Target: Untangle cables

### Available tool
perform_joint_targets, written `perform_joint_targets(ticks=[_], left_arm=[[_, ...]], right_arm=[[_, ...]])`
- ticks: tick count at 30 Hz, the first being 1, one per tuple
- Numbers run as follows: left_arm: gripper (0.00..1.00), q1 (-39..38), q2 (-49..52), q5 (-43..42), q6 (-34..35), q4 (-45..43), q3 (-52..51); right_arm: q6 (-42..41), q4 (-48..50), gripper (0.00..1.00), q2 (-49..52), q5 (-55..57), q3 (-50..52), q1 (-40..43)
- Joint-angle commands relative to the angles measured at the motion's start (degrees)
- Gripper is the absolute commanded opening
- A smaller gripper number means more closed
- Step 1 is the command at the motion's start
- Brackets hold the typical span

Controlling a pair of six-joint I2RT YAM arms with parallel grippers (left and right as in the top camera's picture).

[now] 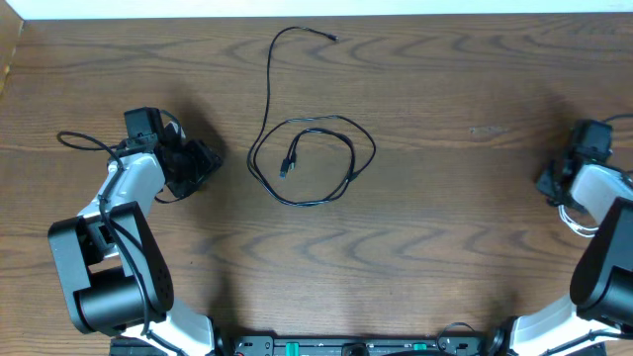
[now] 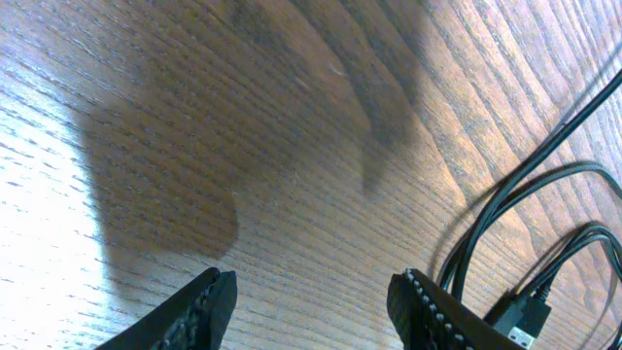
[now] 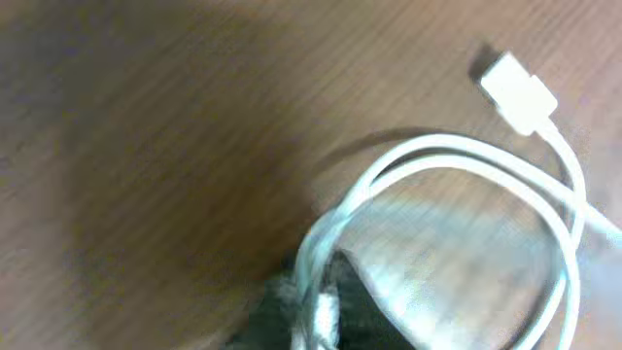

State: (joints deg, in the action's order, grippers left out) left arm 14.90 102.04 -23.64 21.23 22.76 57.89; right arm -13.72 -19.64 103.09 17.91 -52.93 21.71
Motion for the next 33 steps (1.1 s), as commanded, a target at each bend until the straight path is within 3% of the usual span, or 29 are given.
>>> perform_joint_targets(ticks=[1, 4, 6, 8, 23, 28, 33], left_arm=[[0.56, 0.1, -1.0, 0.3, 0.5, 0.3, 0.8], [0.56, 0.1, -1.0, 0.3, 0.5, 0.3, 0.8], [0.56, 0.1, -1.0, 0.3, 0.5, 0.3, 0.8], [0.56, 0.1, -1.0, 0.3, 0.5, 0.3, 0.8], [0.56, 0.1, -1.0, 0.3, 0.6, 0.3, 0.8], [0.56, 0.1, -1.0, 0.3, 0.6, 0.3, 0.8], [0.56, 0.1, -1.0, 0.3, 0.6, 0.3, 0.8]], right_arm=[[-2.2, -1.6, 0.24, 3.0, -4.8, 3.3, 1.5], [-2.1, -1.6, 0.27, 3.0, -4.7, 3.3, 1.5], [-2.1, -2.1, 0.41, 3.0, -4.7, 3.3, 1.5], [-2.1, -3.3, 0.47, 2.9, -4.5, 3.2, 1.5], [-2.1, -12.3, 0.46, -14.1, -8.2, 2.2, -3.7], [-2.2, -12.1, 0.38, -17.6, -9.6, 2.2, -5.0], [-2.1, -11.1, 0.16, -17.1, -18.3, 2.3, -5.6]])
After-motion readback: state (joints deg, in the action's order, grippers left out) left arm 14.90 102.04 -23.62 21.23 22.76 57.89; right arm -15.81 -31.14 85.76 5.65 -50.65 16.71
